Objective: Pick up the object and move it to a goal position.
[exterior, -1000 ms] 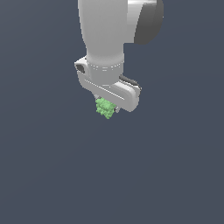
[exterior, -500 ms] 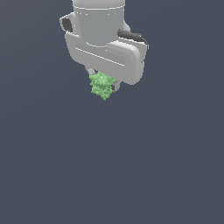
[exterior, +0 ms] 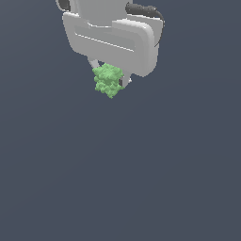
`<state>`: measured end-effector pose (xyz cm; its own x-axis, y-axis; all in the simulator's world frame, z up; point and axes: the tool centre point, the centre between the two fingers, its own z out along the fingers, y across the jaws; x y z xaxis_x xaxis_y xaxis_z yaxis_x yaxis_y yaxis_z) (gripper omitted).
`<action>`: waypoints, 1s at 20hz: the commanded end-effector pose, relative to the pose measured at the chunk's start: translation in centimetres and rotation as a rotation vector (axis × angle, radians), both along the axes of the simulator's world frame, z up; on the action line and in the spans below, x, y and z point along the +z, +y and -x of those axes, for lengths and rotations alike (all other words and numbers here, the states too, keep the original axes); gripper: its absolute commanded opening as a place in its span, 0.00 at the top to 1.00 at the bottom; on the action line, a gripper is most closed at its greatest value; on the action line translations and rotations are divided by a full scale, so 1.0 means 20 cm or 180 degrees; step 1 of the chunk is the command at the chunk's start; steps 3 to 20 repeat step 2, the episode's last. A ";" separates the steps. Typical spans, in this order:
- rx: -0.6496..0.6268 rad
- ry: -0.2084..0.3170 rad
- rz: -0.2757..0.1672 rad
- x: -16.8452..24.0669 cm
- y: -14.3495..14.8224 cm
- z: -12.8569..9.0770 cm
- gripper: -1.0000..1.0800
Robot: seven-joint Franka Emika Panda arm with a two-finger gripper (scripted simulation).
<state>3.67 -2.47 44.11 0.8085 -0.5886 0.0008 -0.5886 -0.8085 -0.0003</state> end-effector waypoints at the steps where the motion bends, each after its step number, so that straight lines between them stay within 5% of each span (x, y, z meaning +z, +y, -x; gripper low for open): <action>1: 0.0000 0.0003 0.0000 0.01 0.00 0.00 1.00; 20: 0.0000 0.0003 0.0000 0.01 0.00 0.00 1.00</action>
